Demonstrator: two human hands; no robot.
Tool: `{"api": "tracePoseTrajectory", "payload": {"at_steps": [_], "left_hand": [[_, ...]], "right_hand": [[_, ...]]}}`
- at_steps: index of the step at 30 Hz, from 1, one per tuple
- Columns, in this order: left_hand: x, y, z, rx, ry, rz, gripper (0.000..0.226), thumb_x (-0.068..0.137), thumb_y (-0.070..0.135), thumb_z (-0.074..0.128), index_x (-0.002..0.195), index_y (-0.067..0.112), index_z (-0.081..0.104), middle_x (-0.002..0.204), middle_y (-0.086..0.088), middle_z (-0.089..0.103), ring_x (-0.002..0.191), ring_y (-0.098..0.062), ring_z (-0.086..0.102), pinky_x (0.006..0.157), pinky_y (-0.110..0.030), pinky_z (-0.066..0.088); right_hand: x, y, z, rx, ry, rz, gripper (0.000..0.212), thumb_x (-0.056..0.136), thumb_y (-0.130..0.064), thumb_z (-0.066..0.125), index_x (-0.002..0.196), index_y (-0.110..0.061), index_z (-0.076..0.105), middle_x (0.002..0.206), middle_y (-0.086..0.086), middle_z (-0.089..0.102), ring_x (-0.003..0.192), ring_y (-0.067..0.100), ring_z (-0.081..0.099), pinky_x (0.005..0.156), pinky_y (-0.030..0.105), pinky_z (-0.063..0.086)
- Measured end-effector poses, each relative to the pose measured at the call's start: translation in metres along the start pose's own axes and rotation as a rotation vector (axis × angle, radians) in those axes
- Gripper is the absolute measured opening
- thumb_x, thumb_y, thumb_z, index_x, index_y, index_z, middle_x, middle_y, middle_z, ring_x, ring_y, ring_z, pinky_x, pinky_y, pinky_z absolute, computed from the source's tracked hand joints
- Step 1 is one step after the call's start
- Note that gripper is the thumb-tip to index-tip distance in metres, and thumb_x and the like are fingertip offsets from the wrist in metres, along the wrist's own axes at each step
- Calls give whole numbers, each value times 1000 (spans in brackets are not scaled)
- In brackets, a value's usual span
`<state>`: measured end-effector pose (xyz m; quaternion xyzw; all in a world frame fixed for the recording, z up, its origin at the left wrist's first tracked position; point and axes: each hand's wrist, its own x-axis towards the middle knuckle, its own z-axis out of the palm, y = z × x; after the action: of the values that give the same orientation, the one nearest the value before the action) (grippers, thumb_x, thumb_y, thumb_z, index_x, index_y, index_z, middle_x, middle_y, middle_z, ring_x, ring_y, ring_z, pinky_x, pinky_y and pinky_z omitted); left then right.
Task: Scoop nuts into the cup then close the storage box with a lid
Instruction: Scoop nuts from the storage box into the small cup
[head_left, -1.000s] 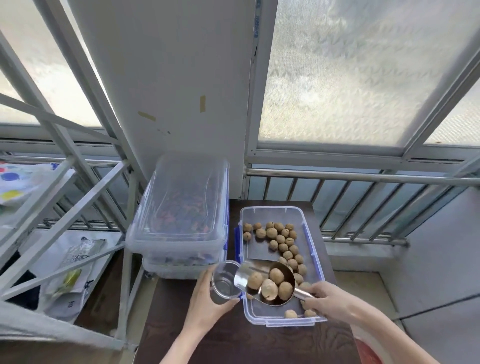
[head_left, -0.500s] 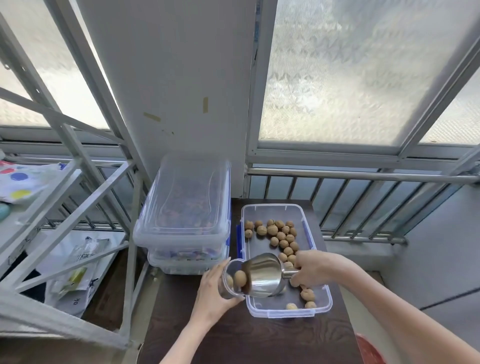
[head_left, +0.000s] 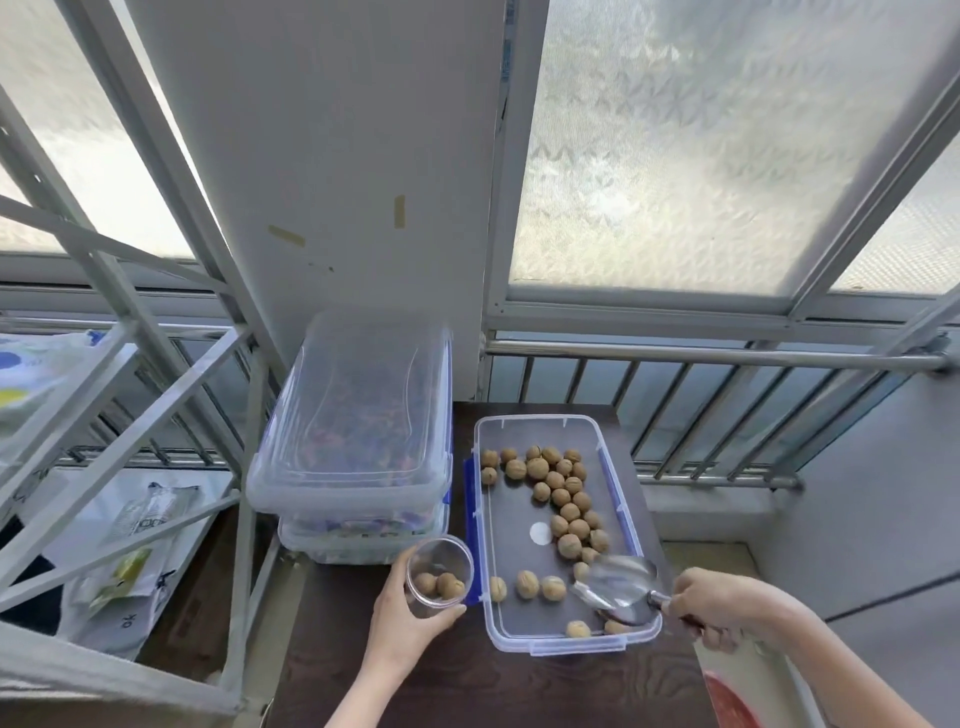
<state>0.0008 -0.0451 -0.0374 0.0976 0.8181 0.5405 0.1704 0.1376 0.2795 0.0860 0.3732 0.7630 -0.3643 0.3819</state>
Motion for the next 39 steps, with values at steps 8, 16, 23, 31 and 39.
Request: {"api": "tracePoseTrajectory", "payload": {"at_steps": [8, 16, 23, 31, 39], "left_hand": [[7, -17, 7, 15, 14, -41, 81, 45, 35, 90, 108, 59, 46, 117, 18, 65, 111, 0, 60, 100, -36, 50], [12, -22, 9, 12, 14, -72, 81, 44, 34, 90, 111, 52, 48, 116, 17, 67, 111, 1, 60, 101, -37, 50], [11, -29, 4, -7, 25, -50, 86, 48, 22, 93, 111, 57, 47, 120, 30, 60, 113, 9, 56, 93, -3, 43], [7, -36, 4, -16, 22, -42, 89, 52, 26, 92, 124, 47, 44, 129, 18, 59, 123, 2, 52, 107, -40, 45], [8, -38, 9, -18, 24, -50, 89, 52, 26, 91, 121, 53, 42, 127, 23, 59, 121, 2, 54, 107, -42, 45]], "right_hand": [[82, -9, 17, 209, -278, 251, 34, 93, -16, 34, 60, -13, 43, 35, -7, 36, 27, 2, 27, 30, 11, 17], [113, -30, 73, 649, 67, 111, 34, 97, -11, 30, 66, -6, 43, 39, 5, 37, 22, 10, 31, 27, 9, 20], [174, -44, 105, 737, 151, 69, 30, 96, -10, 31, 67, -10, 40, 53, 10, 40, 41, 19, 40, 39, 17, 33], [215, -68, 91, 723, 265, -76, 23, 97, -5, 34, 75, -8, 39, 54, 9, 43, 33, 16, 37, 32, 16, 31], [207, -49, 98, 781, 239, -156, 20, 98, -14, 45, 80, -12, 38, 53, 4, 39, 40, 14, 34, 39, 22, 26]]}}
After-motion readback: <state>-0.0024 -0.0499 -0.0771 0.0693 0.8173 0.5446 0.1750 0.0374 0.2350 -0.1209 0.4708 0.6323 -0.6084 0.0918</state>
